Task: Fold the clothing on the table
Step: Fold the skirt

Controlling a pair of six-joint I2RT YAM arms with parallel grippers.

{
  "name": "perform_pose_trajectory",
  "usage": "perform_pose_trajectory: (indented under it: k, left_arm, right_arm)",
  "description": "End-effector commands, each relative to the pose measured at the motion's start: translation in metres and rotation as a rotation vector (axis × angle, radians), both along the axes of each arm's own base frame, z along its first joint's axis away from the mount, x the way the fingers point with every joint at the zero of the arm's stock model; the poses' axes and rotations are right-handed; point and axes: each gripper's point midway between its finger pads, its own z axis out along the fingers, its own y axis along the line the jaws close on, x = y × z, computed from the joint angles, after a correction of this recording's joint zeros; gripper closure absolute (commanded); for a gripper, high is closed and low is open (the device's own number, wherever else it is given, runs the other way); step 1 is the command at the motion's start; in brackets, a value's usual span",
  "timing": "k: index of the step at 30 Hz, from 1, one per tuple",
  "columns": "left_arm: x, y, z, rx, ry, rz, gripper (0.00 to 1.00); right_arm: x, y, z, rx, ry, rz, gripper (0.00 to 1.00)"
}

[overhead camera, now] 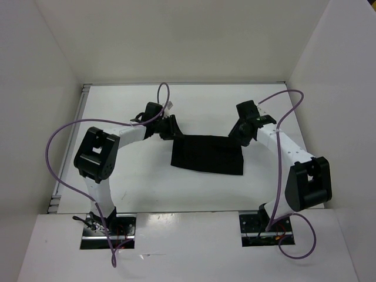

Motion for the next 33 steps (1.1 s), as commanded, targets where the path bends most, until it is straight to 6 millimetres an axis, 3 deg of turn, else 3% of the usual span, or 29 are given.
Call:
perform_pose_trajectory:
  k: [1, 9, 19, 21, 25, 26, 33]
  left_arm:
    - [0.016, -0.011, 0.017, -0.015, -0.116, -0.060, 0.56]
    - [0.023, -0.019, 0.005, -0.008, -0.139, -0.100, 0.56]
    - [0.014, -0.035, -0.015, -0.003, -0.119, -0.137, 0.60]
    - [0.016, -0.036, -0.013, -0.011, -0.124, -0.131, 0.63]
    - [0.013, -0.041, -0.014, -0.020, -0.125, -0.134, 0.95]
    - [0.013, -0.041, -0.014, -0.020, -0.125, -0.134, 0.98]
    - [0.011, -0.037, -0.006, -0.014, -0.136, -0.123, 1.00]
  right_arm:
    - [-0.003, -0.010, -0.015, -0.056, 0.055, 0.000, 0.52]
    - [0.009, -0.022, -0.012, -0.068, 0.055, -0.032, 0.52]
    - [0.014, -0.040, -0.010, -0.052, 0.053, -0.069, 0.51]
    - [0.014, -0.040, -0.010, -0.052, 0.053, -0.069, 0.51]
    - [0.016, -0.043, -0.023, -0.062, 0.085, -0.069, 0.51]
    - [0.018, -0.046, -0.025, -0.066, 0.087, -0.071, 0.51]
    - [0.029, -0.045, -0.048, -0.064, 0.119, -0.054, 0.50]
